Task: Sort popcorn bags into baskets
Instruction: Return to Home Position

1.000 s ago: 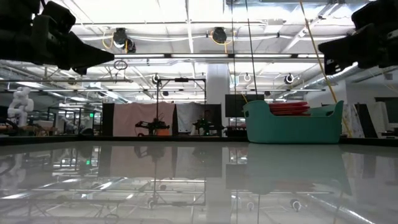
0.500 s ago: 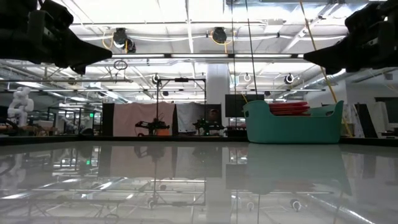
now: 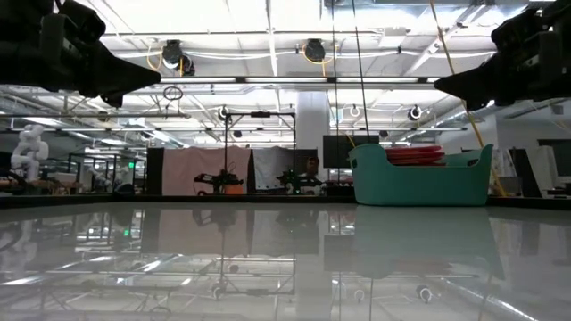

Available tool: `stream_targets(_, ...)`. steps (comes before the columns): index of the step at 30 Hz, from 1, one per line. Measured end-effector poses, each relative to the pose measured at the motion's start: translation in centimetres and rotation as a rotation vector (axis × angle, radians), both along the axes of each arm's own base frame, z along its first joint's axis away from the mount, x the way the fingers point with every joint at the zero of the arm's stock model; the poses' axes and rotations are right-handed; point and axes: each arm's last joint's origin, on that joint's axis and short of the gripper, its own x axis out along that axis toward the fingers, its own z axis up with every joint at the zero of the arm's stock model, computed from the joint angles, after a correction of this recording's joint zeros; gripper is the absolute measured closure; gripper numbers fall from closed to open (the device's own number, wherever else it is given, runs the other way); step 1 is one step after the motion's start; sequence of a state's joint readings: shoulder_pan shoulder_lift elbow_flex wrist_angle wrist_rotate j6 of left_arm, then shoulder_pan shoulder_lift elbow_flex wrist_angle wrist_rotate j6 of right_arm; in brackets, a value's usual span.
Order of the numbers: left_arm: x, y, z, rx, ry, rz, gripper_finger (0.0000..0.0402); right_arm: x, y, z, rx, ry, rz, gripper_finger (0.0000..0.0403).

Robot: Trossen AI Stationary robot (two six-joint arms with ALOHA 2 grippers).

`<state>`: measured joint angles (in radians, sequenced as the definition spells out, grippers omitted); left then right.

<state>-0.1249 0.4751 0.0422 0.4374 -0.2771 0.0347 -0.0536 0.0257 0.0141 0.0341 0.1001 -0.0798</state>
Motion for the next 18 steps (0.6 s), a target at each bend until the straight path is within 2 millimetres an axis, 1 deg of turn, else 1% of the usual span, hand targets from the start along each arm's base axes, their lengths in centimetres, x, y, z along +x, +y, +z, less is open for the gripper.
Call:
stream_targets(3,0.0,0.0,0.0,-0.004,-0.001,0.0,0.0396,0.0,0.01,0.0,-0.006,0.001,0.003,0.0403)
stream_targets(9,0.0,0.0,0.0,-0.007,-0.001,0.0,0.0396,0.03,0.31,-0.05,0.01,0.005,0.106,0.0403)
stream_targets(18,0.0,0.0,0.0,0.005,0.001,0.0,0.0396,0.03,0.31,-0.04,0.024,0.002,0.105,0.0403)
